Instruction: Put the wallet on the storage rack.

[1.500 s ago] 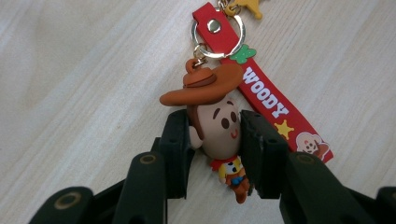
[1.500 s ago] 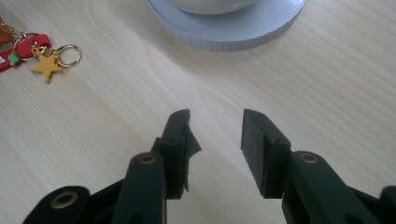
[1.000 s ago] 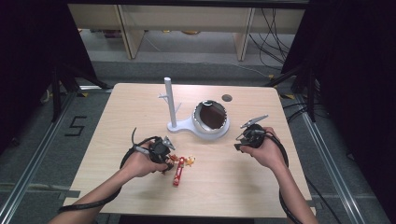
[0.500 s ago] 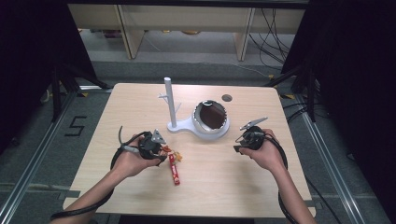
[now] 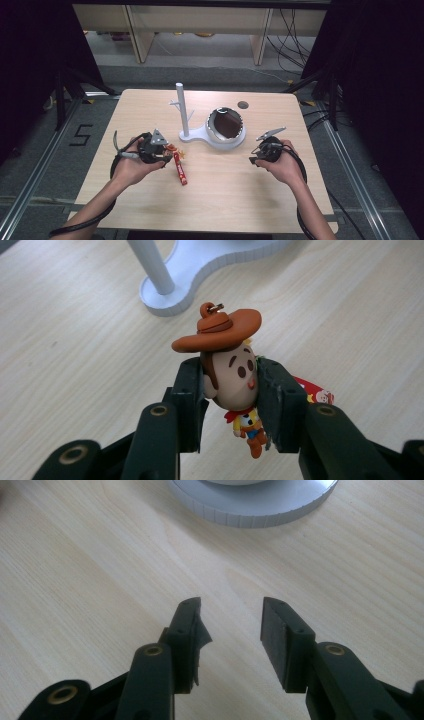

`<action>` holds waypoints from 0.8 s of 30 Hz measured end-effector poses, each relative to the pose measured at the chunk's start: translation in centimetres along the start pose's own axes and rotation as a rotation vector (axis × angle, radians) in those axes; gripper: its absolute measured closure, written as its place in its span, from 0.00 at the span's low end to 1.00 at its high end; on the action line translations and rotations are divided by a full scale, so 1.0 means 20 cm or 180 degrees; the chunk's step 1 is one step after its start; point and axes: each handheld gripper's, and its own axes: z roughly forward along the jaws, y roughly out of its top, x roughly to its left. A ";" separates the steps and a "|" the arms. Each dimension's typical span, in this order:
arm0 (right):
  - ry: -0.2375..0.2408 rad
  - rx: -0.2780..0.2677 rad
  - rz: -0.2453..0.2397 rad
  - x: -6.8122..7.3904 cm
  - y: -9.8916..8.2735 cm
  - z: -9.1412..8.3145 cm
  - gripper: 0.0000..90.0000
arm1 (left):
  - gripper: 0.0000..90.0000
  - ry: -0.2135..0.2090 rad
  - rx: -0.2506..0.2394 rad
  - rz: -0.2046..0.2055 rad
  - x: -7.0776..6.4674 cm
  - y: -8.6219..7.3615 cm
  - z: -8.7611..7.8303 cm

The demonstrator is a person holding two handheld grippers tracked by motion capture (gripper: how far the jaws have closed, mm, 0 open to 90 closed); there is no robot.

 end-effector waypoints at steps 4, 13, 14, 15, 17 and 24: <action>0.0000 -0.0038 -0.0001 0.00 -0.01 0.00 0.67 | 0.71 0.0051 -0.0008 0.0021 0.04 0.01 -0.02; -0.0003 -0.0074 0.0017 0.01 -0.02 0.01 0.67 | 0.71 0.0160 -0.0168 -0.0094 0.09 0.03 -0.07; -0.0003 -0.0074 0.0017 0.01 -0.02 0.01 0.67 | 0.71 0.0160 -0.0168 -0.0094 0.09 0.03 -0.07; -0.0014 -0.0084 -0.0010 0.00 -0.03 0.01 0.67 | 0.71 0.0169 -0.0171 -0.0065 0.10 0.04 -0.08; -0.0013 -0.0085 0.0003 0.01 -0.03 0.01 0.67 | 0.71 0.0191 -0.0194 -0.0086 0.11 0.05 -0.09; -0.0012 -0.0104 0.0015 0.01 -0.03 0.01 0.67 | 0.71 0.0246 -0.0273 -0.0103 0.16 0.07 -0.13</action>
